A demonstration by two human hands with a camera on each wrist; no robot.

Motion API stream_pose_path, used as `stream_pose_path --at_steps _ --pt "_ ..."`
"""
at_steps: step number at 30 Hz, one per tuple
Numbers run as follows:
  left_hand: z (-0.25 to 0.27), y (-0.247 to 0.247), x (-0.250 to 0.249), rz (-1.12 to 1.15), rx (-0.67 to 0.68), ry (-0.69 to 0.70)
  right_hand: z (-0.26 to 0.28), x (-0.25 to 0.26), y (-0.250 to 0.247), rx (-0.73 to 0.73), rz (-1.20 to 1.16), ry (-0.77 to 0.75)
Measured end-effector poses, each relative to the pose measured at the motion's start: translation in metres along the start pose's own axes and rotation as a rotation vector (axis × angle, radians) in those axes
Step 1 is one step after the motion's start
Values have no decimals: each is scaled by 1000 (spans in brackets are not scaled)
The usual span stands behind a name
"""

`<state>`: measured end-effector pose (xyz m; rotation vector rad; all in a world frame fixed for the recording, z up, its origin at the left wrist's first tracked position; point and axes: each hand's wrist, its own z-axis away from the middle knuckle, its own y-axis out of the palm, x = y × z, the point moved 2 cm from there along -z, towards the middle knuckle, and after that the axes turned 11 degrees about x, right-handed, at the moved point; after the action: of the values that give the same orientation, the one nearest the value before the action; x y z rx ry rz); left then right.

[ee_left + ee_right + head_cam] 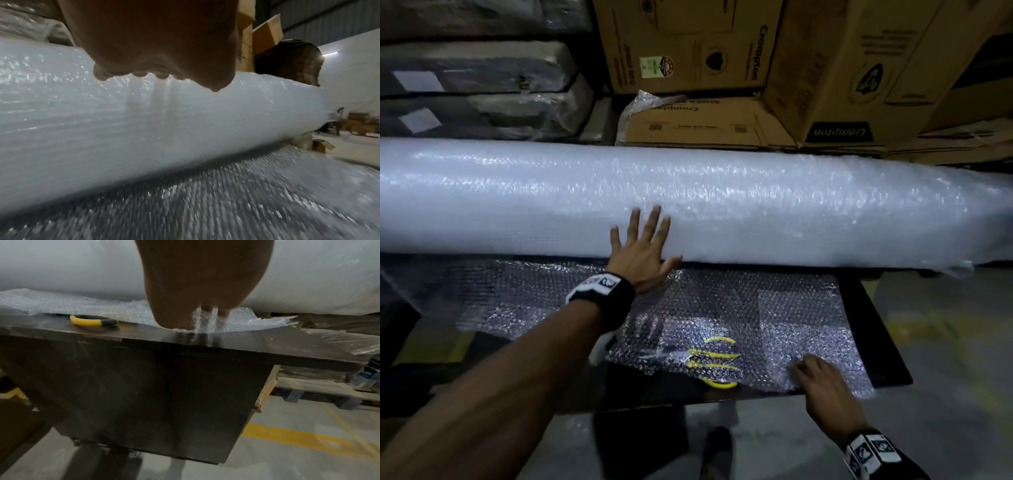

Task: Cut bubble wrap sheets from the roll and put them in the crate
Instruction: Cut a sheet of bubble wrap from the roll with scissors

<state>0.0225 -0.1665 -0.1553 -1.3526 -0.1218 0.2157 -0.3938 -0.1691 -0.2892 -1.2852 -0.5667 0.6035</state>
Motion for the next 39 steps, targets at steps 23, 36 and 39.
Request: stream_pose_path --at_steps 23,36,39 --pt "37 110 11 176 246 -139 2 4 -6 -28 -26 6" --pt "123 157 1 -35 223 73 7 68 -22 -162 30 -35" --pt "128 157 -21 -97 244 182 6 107 -14 -168 78 -161"
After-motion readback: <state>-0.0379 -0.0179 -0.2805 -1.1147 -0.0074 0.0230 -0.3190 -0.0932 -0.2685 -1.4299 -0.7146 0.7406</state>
